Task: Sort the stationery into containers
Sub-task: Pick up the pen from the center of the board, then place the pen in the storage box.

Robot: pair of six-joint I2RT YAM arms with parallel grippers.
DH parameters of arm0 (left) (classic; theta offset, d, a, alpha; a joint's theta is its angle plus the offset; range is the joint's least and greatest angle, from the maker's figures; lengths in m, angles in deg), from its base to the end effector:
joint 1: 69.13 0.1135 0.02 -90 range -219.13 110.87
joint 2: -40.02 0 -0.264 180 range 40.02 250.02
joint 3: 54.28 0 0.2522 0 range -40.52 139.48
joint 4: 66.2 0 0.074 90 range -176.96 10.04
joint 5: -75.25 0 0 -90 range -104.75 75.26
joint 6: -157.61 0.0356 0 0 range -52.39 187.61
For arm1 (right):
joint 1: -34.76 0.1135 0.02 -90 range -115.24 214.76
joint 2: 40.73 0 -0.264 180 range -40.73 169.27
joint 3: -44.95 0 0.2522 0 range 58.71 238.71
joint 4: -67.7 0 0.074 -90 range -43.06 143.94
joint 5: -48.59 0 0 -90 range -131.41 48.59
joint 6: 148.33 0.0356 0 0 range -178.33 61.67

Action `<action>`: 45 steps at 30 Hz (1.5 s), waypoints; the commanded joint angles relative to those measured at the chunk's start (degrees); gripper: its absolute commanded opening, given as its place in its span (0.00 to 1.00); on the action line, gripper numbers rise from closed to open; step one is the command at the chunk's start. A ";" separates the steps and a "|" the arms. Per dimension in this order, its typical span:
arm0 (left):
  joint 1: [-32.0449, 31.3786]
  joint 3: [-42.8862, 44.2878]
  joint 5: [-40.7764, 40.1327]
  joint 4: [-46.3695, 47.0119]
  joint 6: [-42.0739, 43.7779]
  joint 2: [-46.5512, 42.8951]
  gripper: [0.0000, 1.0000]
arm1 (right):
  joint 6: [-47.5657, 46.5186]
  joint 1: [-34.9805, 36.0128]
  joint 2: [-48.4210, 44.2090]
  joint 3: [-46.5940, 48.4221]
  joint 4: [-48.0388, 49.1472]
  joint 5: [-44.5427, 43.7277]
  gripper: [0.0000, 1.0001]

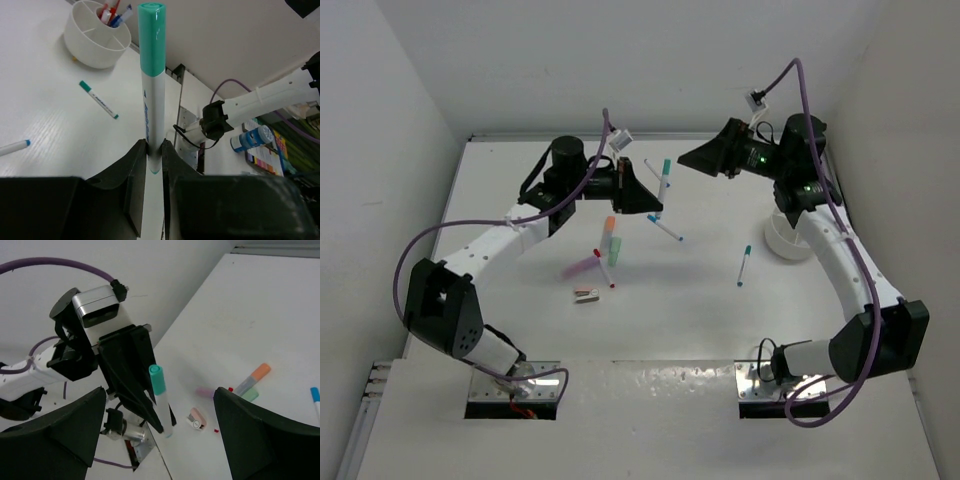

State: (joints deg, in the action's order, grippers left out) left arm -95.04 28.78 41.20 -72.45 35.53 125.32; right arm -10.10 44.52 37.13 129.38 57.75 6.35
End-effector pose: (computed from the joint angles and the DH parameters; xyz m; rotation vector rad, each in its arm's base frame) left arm 0.2959 -0.1765 0.3529 0.7049 1.7886 -1.5423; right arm 0.3038 0.0790 0.3947 -0.1084 1.8158 1.4171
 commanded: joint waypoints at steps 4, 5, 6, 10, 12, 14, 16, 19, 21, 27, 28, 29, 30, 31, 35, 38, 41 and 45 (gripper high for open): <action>-3.35 3.47 1.98 4.89 -2.73 1.01 0.00 | -7.88 2.81 1.85 4.47 -5.20 1.10 0.80; -3.62 3.56 1.98 4.88 -2.64 1.19 0.00 | -8.49 3.33 2.20 4.99 -5.66 0.92 0.78; -3.97 4.00 1.89 4.45 -2.38 1.45 0.00 | -9.81 3.68 2.64 5.09 -6.62 0.23 0.74; -4.76 4.36 1.71 3.30 -1.50 1.89 0.00 | -11.13 5.53 3.43 5.44 -7.15 -0.48 0.60; -4.85 4.35 1.71 3.13 -1.24 2.06 0.00 | -11.49 5.97 3.70 5.44 -7.33 -0.57 0.48; -5.03 4.44 1.54 2.87 -0.97 1.98 0.00 | -11.93 5.89 3.70 5.18 -7.33 -0.75 0.36; -5.03 4.62 1.27 1.81 -0.27 2.15 0.00 | -13.06 5.97 3.52 5.00 -8.03 -1.01 0.16; -4.85 4.62 0.22 0.41 0.70 2.24 0.13 | -14.47 5.97 2.73 4.74 -9.43 -1.54 0.00; -4.24 5.06 -2.14 -2.57 1.83 2.42 0.65 | -16.67 5.10 1.50 4.65 -11.89 -1.98 0.00; -0.63 12.43 -22.78 -23.04 13.51 4.43 1.00 | -32.47 -6.14 -5.00 1.59 -22.70 -8.30 0.00; -0.37 13.48 -26.46 -26.37 16.23 5.40 1.00 | -37.89 -8.33 -6.14 0.53 -23.32 -10.83 0.00; -0.37 14.80 -27.46 -27.19 17.39 5.84 1.00 | -40.64 -9.48 -7.89 -0.79 -23.24 -11.90 0.00; -0.37 14.90 -28.42 -27.63 18.35 6.11 1.00 | -42.84 -15.41 -8.43 -3.32 -22.72 -12.78 0.00; -0.28 14.73 -29.48 -27.37 19.32 6.28 1.00 | -46.78 -17.39 -8.69 -4.39 -21.67 -13.31 0.00; -0.46 13.32 -30.63 -25.26 19.95 6.64 1.00 | -52.35 -26.52 -7.47 -7.65 -18.15 -13.58 0.00; -0.63 13.23 -30.72 -25.00 19.77 7.95 1.00 | -54.55 -28.56 -5.18 -8.27 -15.34 -14.37 0.00; -0.46 13.14 -30.89 -25.17 19.86 8.92 1.00 | -56.22 -28.92 -3.08 -8.53 -12.70 -14.98 0.00; -0.37 12.62 -31.24 -25.17 20.12 9.01 1.00 | -59.38 -28.30 -2.19 -11.25 -8.66 -17.09 0.00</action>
State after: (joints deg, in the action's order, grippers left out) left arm -95.39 41.33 10.66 -98.16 54.66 135.13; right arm -64.37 15.80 35.21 119.64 42.45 -9.32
